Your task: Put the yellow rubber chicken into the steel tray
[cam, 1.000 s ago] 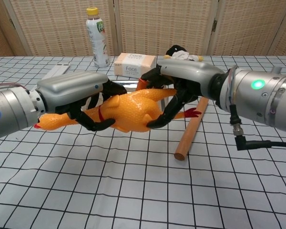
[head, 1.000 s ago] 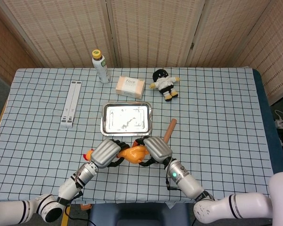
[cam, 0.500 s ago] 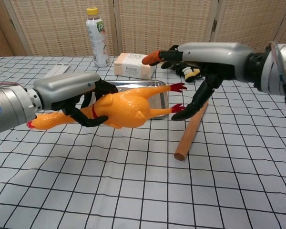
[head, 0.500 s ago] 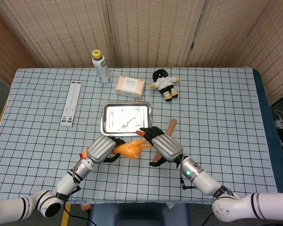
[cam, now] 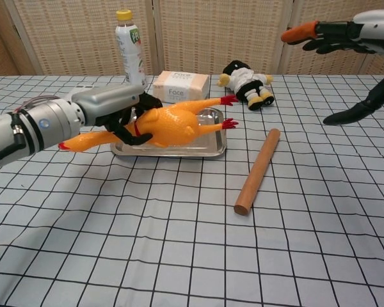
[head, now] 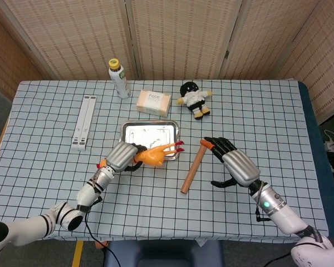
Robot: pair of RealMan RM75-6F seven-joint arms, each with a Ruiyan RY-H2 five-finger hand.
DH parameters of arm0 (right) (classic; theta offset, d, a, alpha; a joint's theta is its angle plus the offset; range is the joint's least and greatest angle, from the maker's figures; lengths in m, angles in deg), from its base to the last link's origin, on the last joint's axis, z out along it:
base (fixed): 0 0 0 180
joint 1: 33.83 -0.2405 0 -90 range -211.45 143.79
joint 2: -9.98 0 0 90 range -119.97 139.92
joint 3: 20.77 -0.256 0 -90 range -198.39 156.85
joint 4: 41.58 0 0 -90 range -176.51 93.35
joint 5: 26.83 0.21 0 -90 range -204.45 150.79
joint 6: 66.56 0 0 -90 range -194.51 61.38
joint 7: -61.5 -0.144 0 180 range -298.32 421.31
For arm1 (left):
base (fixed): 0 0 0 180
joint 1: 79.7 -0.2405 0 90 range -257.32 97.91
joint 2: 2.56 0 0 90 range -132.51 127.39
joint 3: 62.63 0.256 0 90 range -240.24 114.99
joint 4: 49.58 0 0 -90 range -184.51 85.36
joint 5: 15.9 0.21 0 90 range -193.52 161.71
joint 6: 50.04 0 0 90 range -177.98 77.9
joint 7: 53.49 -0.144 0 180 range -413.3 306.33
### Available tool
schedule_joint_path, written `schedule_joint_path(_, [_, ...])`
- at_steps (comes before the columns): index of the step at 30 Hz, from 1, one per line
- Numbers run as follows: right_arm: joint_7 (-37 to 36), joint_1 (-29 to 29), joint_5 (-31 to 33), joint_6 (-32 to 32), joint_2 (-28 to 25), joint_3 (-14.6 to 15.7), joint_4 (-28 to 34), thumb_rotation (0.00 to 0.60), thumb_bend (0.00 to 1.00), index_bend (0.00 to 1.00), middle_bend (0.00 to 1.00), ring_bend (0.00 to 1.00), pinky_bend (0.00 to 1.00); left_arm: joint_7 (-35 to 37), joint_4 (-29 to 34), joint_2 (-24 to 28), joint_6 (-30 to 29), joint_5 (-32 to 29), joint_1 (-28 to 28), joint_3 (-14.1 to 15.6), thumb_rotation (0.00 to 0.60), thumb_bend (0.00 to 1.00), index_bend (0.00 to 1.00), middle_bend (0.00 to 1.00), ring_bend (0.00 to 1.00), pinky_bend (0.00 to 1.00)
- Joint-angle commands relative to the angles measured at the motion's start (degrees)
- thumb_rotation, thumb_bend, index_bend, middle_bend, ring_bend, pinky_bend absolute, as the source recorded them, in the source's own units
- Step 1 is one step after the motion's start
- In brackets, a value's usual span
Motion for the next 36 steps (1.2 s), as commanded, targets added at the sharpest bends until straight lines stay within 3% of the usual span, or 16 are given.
schedule_joint_path(1, [-0.6,0.3,0.2,-1.4,-0.4,0.5,-1.7,0.6,0.1,0.0,0.0,0.0,0.0,7.3,-12.2,-5.7,3.8,1.0,5.4,-1.9,0.6,0.71,0.81,0.77,0.63,0.67])
schedule_joint_path(5, [-1.2,0.1,1.7,-3.0,-0.1,0.0,-3.9,0.6,0.1,0.0,0.0,0.0,0.0,12.5,-21.0,-8.9,5.6,2.4,8.4,-1.5,0.6,0.69,0.78,0.76,0.63,0.66])
schedule_joint_path(10, [-2.4,0.1,2.4,-3.0,0.7,-0.8,-5.0,0.6,0.1,0.0,0.0,0.0,0.0,14.5,-25.1,-10.1,6.9,3.5,9.7,-0.4,0.6,0.63,0.5,0.65,0.57,0.6])
schedule_joint_path(13, [-3.4,-0.2,2.7,-4.0,1.9,-1.1,-6.8,0.6,0.1,0.0,0.0,0.0,0.0,17.5,-29.5,-11.7,8.4,4.2,10.4,0.9,0.6,0.55,0.12,0.39,0.37,0.52])
schedule_joint_path(15, [-3.1,-0.4,2.5,-4.6,2.5,-1.0,-7.6,0.6,0.1,0.0,0.0,0.0,0.0,20.8,-31.6,-12.4,10.4,4.1,11.1,1.3,0.6,0.52,0.02,0.22,0.22,0.42])
schedule_joint_path(18, [-2.9,-0.4,2.5,-4.7,3.0,-1.2,-8.2,0.6,0.1,0.0,0.0,0.0,0.0,25.3,-33.2,-12.9,10.4,4.2,11.5,1.4,0.6,0.45,0.0,0.04,0.07,0.3])
schedule_joint_path(20, [-3.1,-0.3,2.8,-4.9,3.2,-1.4,-8.4,0.6,0.1,0.0,0.0,0.0,0.0,27.9,-33.8,-12.8,10.3,4.4,11.8,1.6,0.6,0.43,0.0,0.0,0.02,0.25])
schedule_joint_path(23, [-3.3,-0.2,3.1,-5.2,3.3,-1.5,-8.6,0.6,0.1,0.0,0.0,0.0,0.0,30.2,-34.9,-12.9,9.1,4.7,12.0,1.7,0.6,0.41,0.0,0.0,0.0,0.2])
schedule_joint_path(29, [-3.3,0.4,2.9,-4.5,3.1,-1.9,-8.4,0.6,0.1,0.0,0.0,0.0,0.0,32.1,-34.5,-11.7,6.3,5.9,11.7,2.8,0.6,0.4,0.0,0.0,0.0,0.18])
schedule_joint_path(32, [-2.6,1.3,2.1,-2.8,2.6,-1.9,-7.7,0.6,0.1,0.0,0.0,0.0,0.0,31.4,-30.5,-9.0,4.0,6.5,10.7,3.3,0.6,0.4,0.0,0.0,0.0,0.17])
schedule_joint_path(36, [1.5,4.3,-0.5,2.4,1.5,-0.7,-6.0,0.6,0.1,0.0,0.0,0.0,0.0,25.6,-17.9,-0.9,-4.1,7.9,6.2,4.6,0.6,0.4,0.0,0.0,0.0,0.17])
